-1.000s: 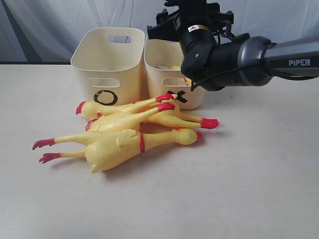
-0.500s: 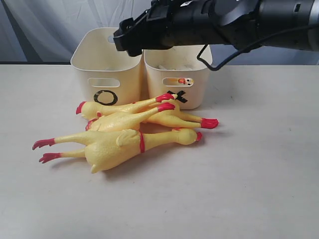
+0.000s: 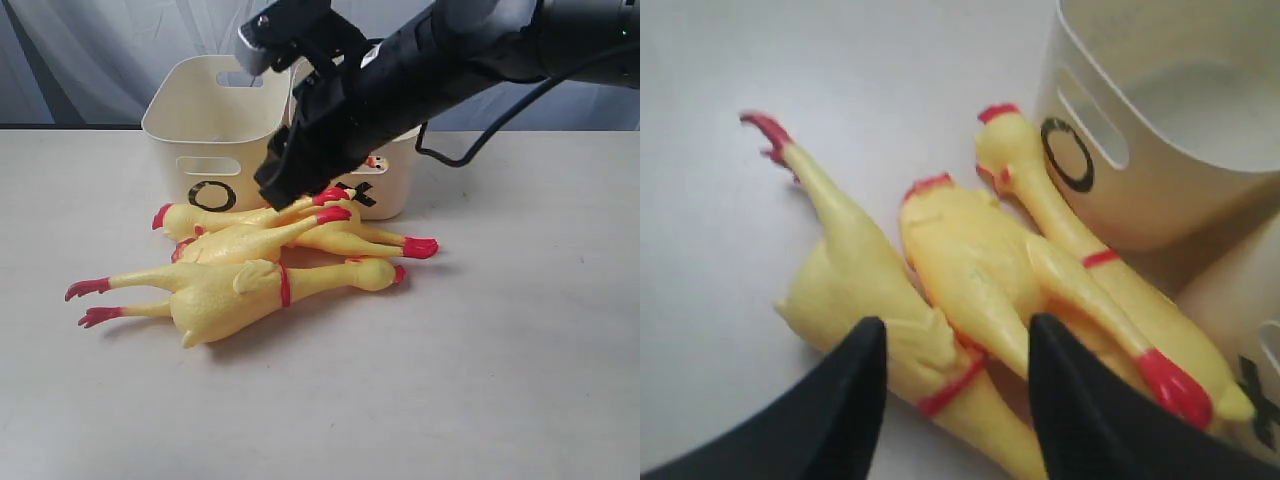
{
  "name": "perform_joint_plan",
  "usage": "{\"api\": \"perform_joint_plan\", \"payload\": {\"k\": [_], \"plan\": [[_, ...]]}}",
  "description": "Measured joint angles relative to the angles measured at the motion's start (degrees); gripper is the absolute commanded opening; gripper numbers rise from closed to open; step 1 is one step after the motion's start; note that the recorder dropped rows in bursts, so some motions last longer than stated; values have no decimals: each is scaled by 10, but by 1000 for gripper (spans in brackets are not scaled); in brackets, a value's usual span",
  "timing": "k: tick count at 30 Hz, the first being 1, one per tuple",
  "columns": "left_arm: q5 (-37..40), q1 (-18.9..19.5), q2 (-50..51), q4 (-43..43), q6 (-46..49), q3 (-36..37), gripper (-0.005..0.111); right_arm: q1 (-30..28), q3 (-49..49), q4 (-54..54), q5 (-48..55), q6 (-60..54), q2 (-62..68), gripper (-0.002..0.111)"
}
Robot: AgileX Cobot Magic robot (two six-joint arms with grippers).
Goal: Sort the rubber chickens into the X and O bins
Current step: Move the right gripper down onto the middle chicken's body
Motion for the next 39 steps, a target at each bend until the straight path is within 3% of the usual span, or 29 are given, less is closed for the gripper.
{"api": "perform_joint_plan", "payload": {"k": [8, 16, 23, 29, 36, 39], "plan": [[0, 0, 0, 0, 0, 0, 0, 28, 0, -214, 41, -1, 21, 57], [0, 0, 0, 0, 0, 0, 0, 88, 0, -371, 5, -1, 67, 57], [0, 0, 0, 0, 0, 0, 0, 123, 0, -568, -6, 77, 111, 57], [0, 0, 0, 0, 0, 0, 0, 129, 0, -615, -28, 100, 134, 56], [0, 0, 0, 0, 0, 0, 0, 129, 0, -620, -69, 103, 150, 43], [0, 0, 0, 0, 0, 0, 0, 129, 0, -633, -71, 103, 161, 43]]}}
